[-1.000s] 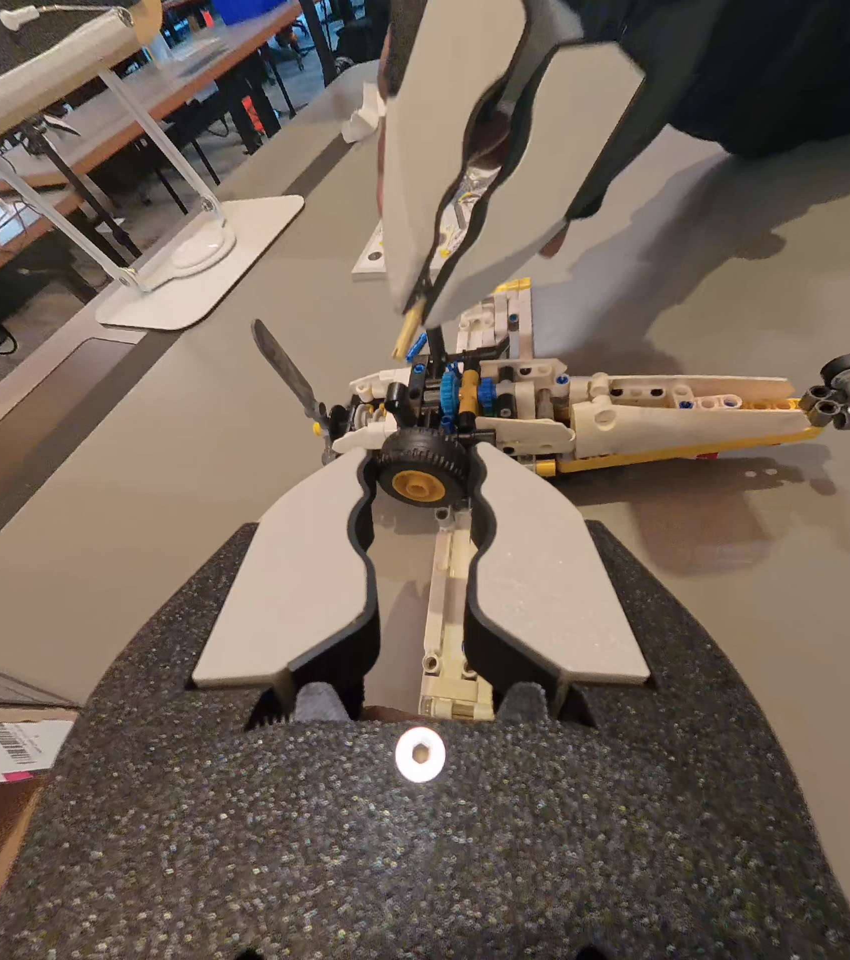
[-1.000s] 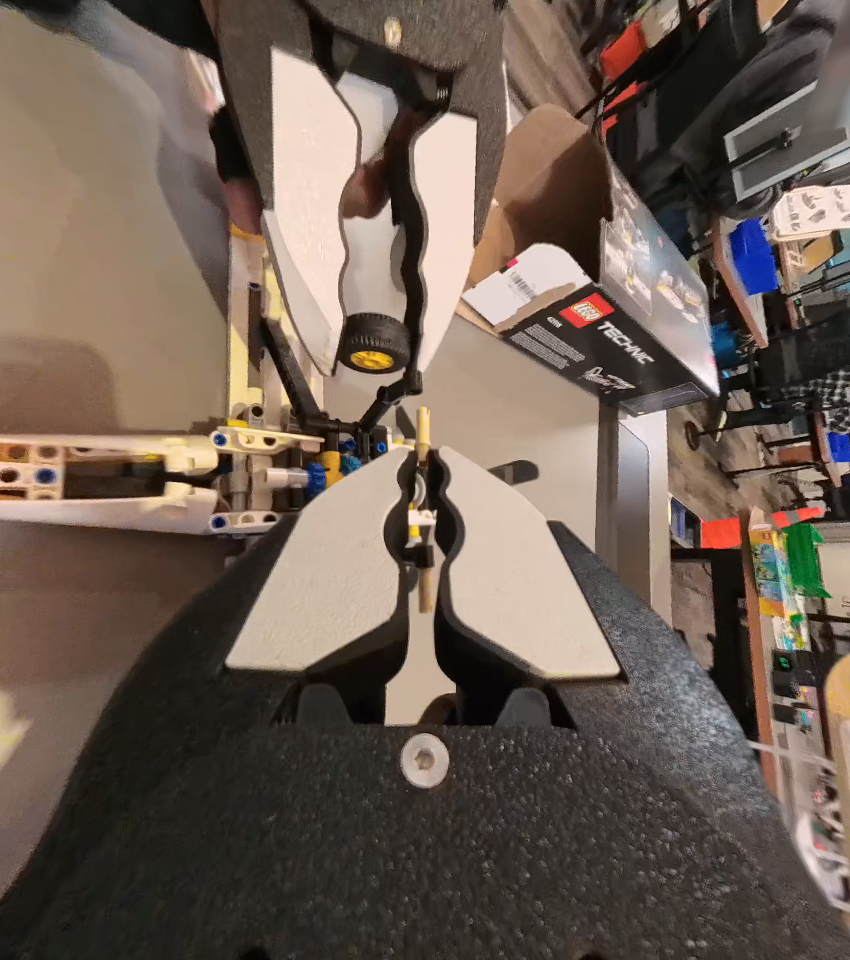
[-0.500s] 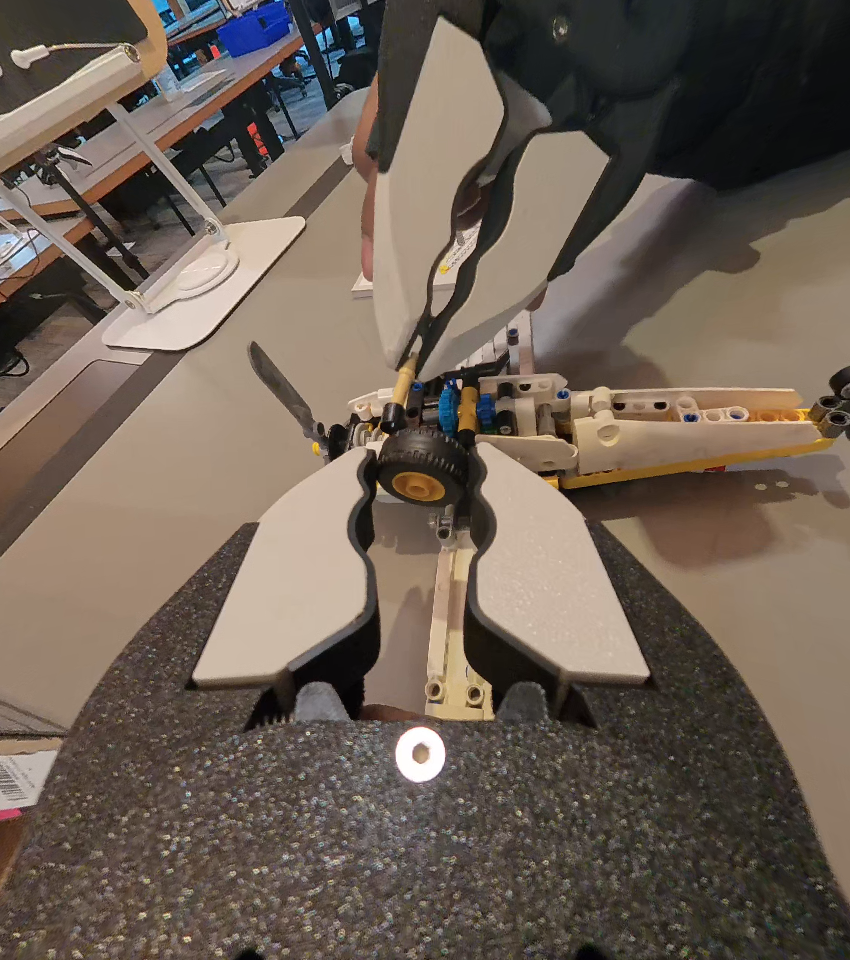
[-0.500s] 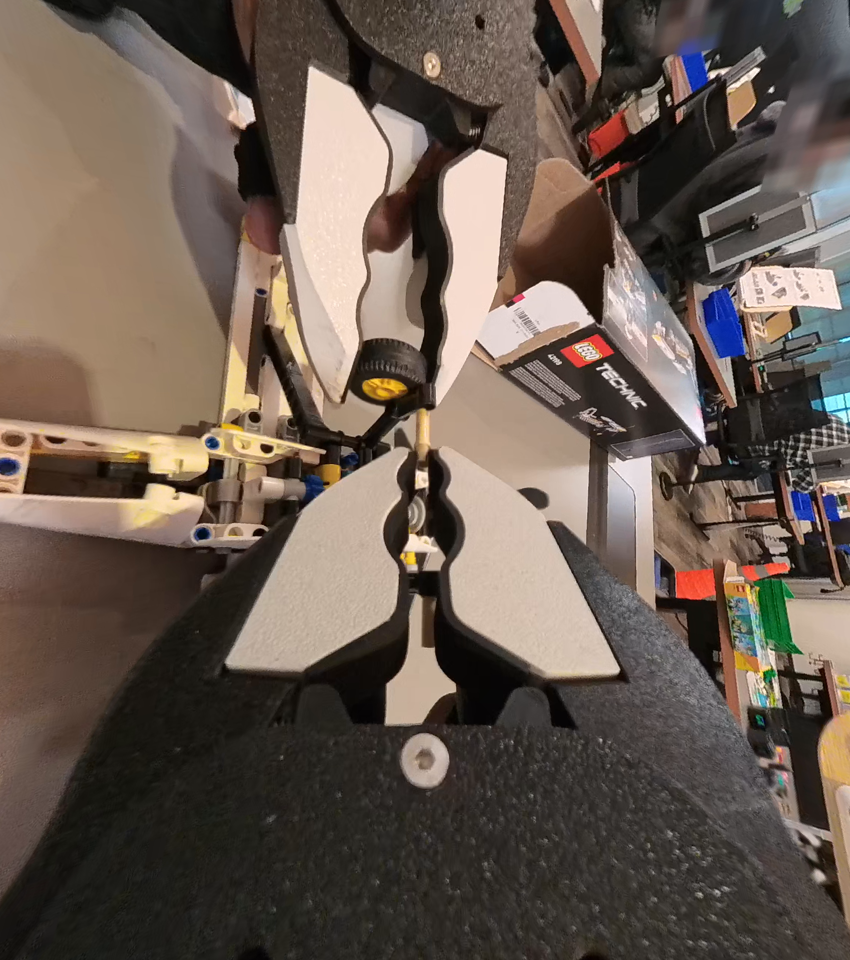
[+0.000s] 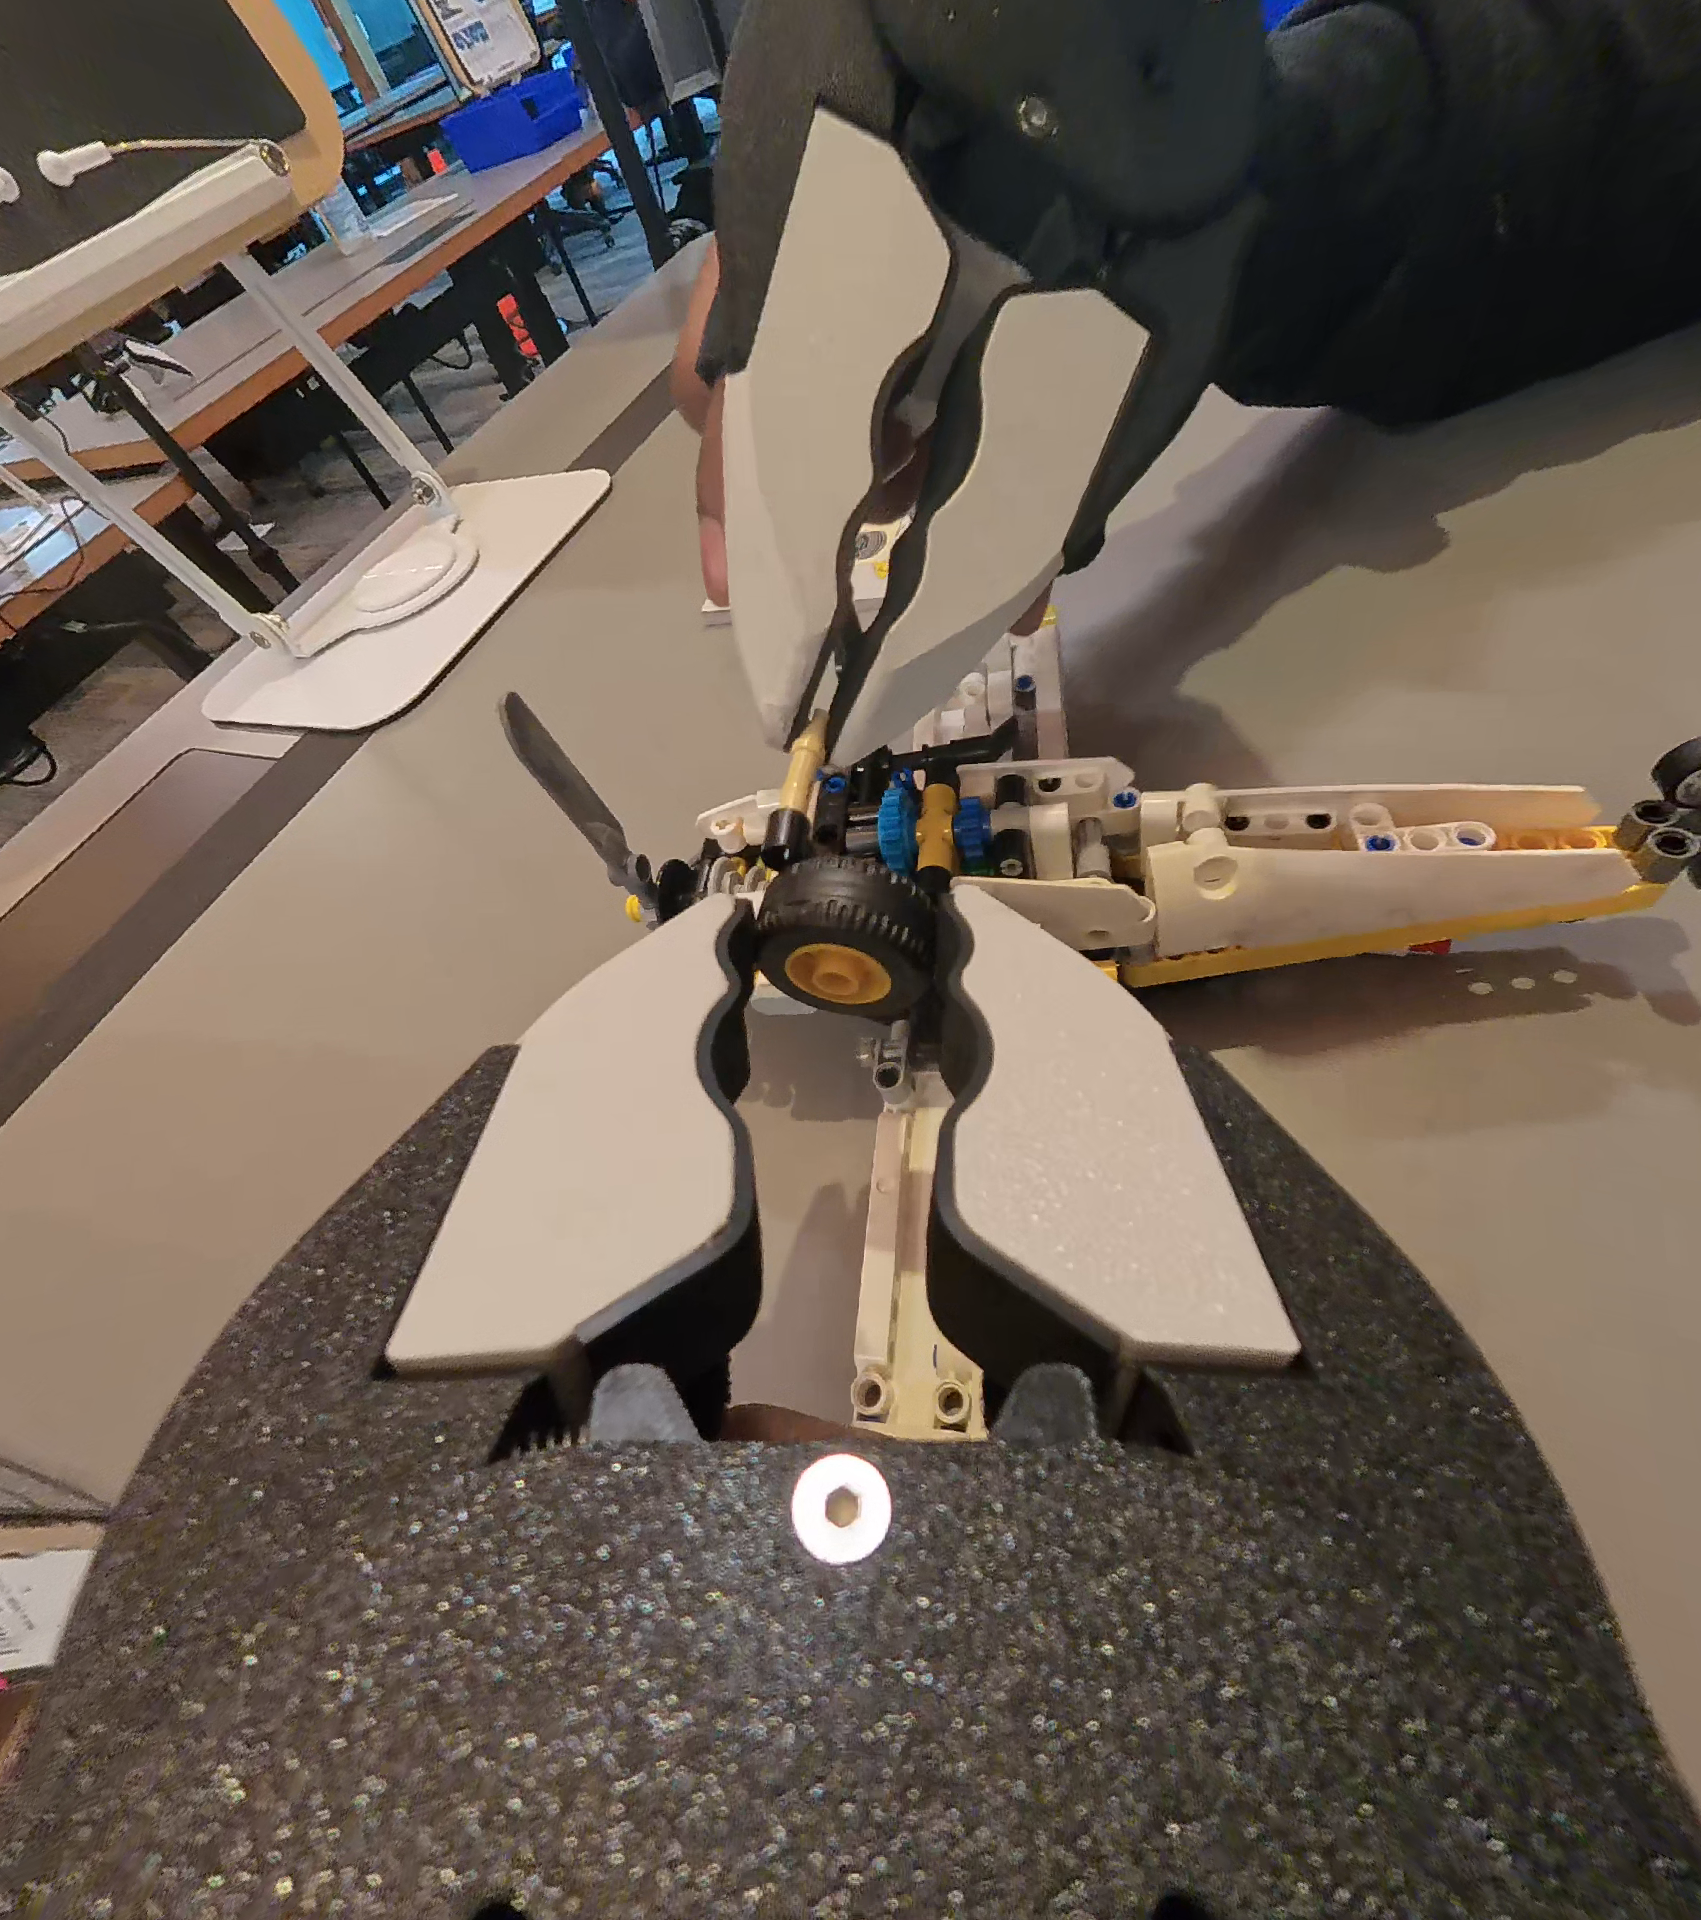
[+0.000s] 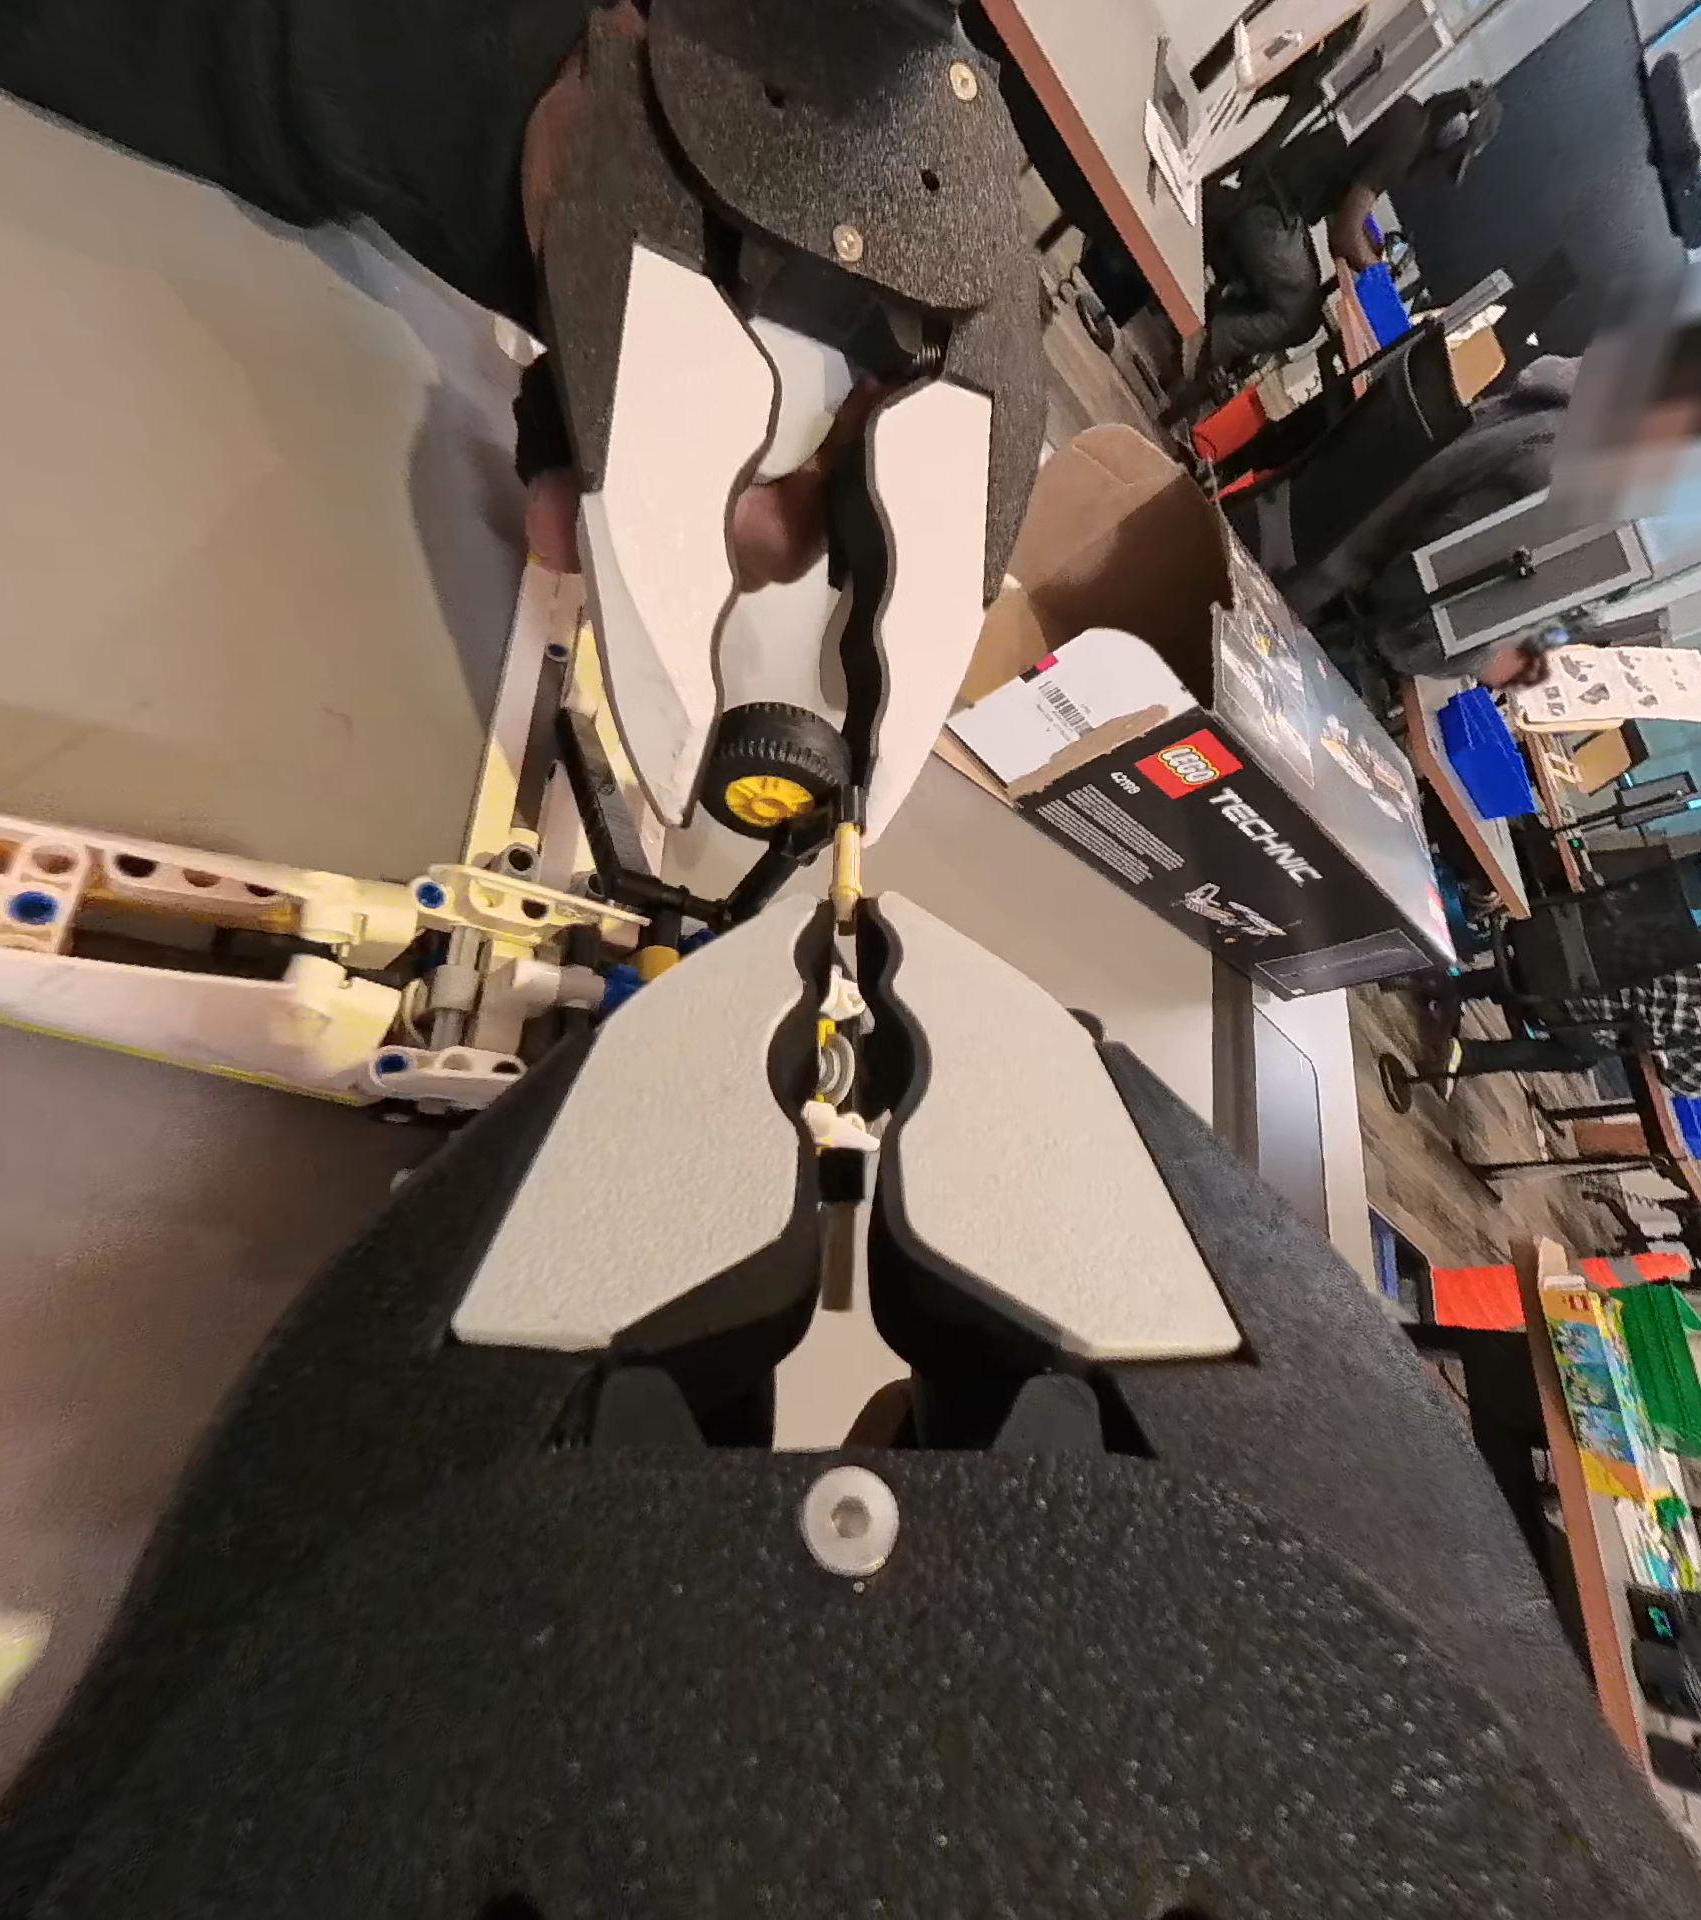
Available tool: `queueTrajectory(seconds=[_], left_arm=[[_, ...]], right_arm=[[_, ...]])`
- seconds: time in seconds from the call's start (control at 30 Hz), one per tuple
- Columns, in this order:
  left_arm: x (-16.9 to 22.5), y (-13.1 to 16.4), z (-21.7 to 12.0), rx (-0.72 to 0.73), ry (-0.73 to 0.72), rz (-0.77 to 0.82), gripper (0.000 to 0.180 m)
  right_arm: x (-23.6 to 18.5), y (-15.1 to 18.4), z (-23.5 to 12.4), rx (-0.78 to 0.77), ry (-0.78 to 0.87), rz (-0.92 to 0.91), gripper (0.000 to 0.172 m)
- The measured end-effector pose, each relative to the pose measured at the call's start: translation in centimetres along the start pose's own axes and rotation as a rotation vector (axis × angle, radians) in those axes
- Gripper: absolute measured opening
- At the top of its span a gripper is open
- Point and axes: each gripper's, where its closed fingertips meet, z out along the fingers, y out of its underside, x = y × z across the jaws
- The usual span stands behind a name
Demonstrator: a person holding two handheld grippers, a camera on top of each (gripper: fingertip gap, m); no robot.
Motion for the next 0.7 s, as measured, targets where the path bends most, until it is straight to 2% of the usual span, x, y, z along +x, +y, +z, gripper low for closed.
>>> queueTrajectory(seconds=[0.23,0.47,0.7], left_arm=[[0.01,-0.08,0.06,0.04,0.019,-0.026,0.034],[0.26,-0.15,0.22,0.018,0.022,-0.017,0.034],[0.16,0.14,0.27,-0.035,-0.006,0.017,0.034]], right_arm=[[-0.2,0.82,0.58,0.01,-0.067,0.033,0.004],[-0.41,0.97,0.74,0.005,-0.081,0.059,0.004],[-0.44,1.01,0.76,-0.118,-0.083,0.023,0.004]])
